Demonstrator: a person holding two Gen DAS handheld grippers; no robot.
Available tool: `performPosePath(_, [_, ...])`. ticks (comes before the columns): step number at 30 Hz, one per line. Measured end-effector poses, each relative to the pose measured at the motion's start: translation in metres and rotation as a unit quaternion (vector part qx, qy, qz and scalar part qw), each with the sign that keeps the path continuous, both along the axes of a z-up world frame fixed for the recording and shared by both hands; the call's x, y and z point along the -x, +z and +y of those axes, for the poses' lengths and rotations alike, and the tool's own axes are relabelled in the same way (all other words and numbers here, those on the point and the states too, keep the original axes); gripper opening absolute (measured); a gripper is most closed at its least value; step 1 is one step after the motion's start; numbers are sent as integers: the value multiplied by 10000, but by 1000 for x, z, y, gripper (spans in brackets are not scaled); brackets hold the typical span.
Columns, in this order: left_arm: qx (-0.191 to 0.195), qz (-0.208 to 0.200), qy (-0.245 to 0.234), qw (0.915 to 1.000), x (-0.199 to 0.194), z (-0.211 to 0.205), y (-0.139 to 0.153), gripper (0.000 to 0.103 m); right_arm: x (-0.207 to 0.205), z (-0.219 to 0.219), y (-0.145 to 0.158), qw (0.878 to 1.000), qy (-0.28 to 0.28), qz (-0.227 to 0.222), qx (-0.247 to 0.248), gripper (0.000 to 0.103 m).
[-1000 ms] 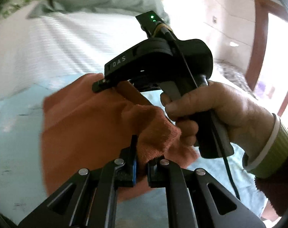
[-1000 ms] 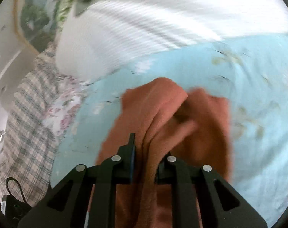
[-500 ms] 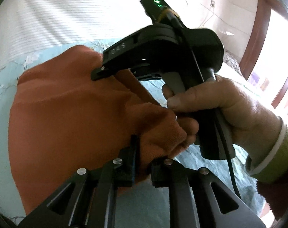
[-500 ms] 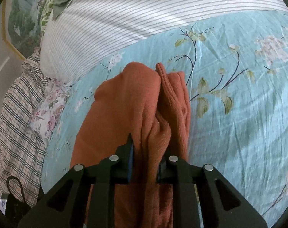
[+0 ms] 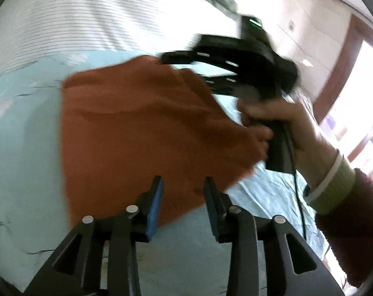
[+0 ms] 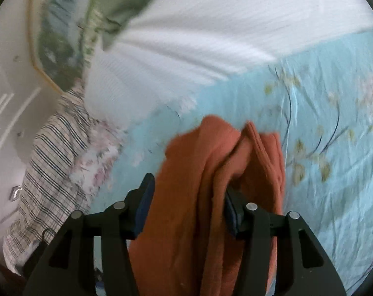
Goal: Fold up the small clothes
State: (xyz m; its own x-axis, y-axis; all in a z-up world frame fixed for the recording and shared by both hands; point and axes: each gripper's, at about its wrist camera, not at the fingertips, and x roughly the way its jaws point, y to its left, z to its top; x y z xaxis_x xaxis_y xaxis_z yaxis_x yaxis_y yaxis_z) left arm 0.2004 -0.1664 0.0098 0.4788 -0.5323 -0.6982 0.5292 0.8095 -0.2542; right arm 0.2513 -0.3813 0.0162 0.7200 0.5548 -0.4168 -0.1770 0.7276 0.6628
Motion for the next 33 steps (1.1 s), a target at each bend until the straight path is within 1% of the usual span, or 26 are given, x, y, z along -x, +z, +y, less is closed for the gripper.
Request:
performPosePath(1, [42, 4, 144, 9999, -2, 11, 2, 41, 6, -2, 1, 9998, -167, -46, 102, 66])
performPosePath(2, [69, 6, 273, 9996, -3, 21, 2, 47, 10, -3, 0, 9986, -405, 41, 333, 75])
performPosePath(3, [103, 11, 457, 9989, -8, 33, 4, 51, 15, -5, -1, 9966, -607, 138, 546, 76])
performPosePath(4, [135, 32, 591, 9982, -16, 42, 3, 56, 19, -7, -3, 9952, -716, 201, 631, 76])
performPosePath(5, [164, 87, 723, 9972, -22, 50, 1, 60, 25, -11, -4, 9943, -816, 247, 634, 76])
performPosePath(6, [195, 241, 865, 9958, -33, 62, -5, 61, 29, -13, -5, 9937, -895, 261, 616, 76])
performPosePath(7, [245, 405, 943, 9944, -48, 72, -9, 62, 34, -14, -6, 9933, -933, 286, 620, 76])
performPosePath(8, [381, 660, 1019, 9919, -60, 80, -18, 62, 34, -14, -7, 9932, -910, 333, 642, 78])
performPosePath(10, [612, 1004, 1092, 9870, -77, 90, -31, 62, 31, -10, -12, 9929, -746, 572, 729, 78])
performPosePath(13, [1007, 1534, 1099, 9768, -98, 96, -49, 62, 23, -3, -23, 9908, -579, 891, 841, 78])
performPosePath(14, [1147, 1716, 1092, 9723, -107, 97, -56, 64, 22, -1, -25, 9900, -559, 967, 858, 78])
performPosePath(16, [1276, 1870, 1059, 9683, -121, 96, -62, 65, 19, 2, -33, 9880, -513, 1163, 880, 78])
performPosePath(17, [1313, 1894, 1036, 9676, -124, 94, -64, 65, 19, 3, -37, 9865, -506, 1252, 924, 78])
performPosePath(19, [1298, 1892, 962, 9685, -127, 88, -65, 64, 16, 6, -46, 9832, -454, 1469, 988, 78])
performPosePath(20, [1293, 1888, 943, 9689, -129, 86, -67, 64, 16, 6, -49, 9829, -450, 1505, 964, 77])
performPosePath(21, [1299, 1914, 911, 9686, -132, 82, -70, 61, 16, 7, -50, 9834, -434, 1493, 930, 72])
performPosePath(22, [1319, 1944, 877, 9680, -135, 81, -74, 54, 15, 9, -51, 9837, -362, 1526, 876, 63])
performPosePath(23, [1287, 1962, 865, 9682, -139, 79, -77, 50, 13, 11, -53, 9837, -249, 1618, 746, 43])
performPosePath(24, [1228, 1934, 856, 9696, -141, 75, -78, 47, 12, 13, -56, 9830, -202, 1715, 620, 40])
performPosePath(25, [1174, 1894, 844, 9712, -138, 73, -78, 39, 13, 16, -54, 9826, -215, 1713, 678, 36])
performPosePath(26, [1120, 1838, 828, 9730, -137, 72, -76, 34, 14, 19, -51, 9825, -223, 1697, 728, 35])
performPosePath(28, [1093, 1692, 783, 9764, -128, 76, -70, 28, 21, 26, -41, 9848, -243, 1591, 647, 32])
performPosePath(30, [1010, 1474, 745, 9811, -115, 81, -55, 26, 29, 35, -31, 9883, -146, 1450, 453, 30])
performPosePath(33, [1085, 1246, 670, 9840, -87, 105, -32, 25, 44, 65, -19, 9918, 121, 1235, 316, 29])
